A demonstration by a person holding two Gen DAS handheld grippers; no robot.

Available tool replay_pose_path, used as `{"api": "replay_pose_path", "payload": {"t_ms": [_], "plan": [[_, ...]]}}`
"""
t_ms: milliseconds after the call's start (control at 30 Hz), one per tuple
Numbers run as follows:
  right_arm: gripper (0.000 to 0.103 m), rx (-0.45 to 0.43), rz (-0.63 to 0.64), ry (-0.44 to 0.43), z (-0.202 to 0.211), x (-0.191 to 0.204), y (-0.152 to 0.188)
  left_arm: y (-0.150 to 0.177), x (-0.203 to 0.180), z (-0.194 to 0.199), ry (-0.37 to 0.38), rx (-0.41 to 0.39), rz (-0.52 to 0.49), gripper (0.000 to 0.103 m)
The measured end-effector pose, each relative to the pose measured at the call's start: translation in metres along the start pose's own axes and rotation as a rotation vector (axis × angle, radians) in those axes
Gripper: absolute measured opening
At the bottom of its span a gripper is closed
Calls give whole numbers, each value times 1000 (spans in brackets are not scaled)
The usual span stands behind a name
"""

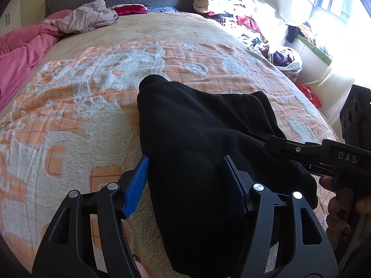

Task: Fold small clothes
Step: 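Lay the folded side down onto the shirt with both grippers, then open both grippers to release the folded sweatshirt and withdraw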

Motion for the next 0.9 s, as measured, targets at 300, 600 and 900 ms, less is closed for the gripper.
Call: {"api": "replay_pose_path", "payload": {"t_ms": [300, 600, 900], "plan": [[14, -97, 98, 8, 10, 13, -13, 3, -4, 5, 19, 2, 24, 58], [14, -180, 350, 380, 11, 6, -17, 8, -26, 12, 90, 15, 0, 59], [24, -127, 170, 267, 4, -28, -17, 14, -25, 5, 86, 35, -7, 60]]}}
Point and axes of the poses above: each gripper's, at about its wrist camera, not at the fingertips, and z roughly against the way its jaws point, x to its left, y to its underside, the point moved 8 cm from there along -z, roughly the way its jaws point, and after that the axes turned 3 degrees about x, right-handed, at the moved point
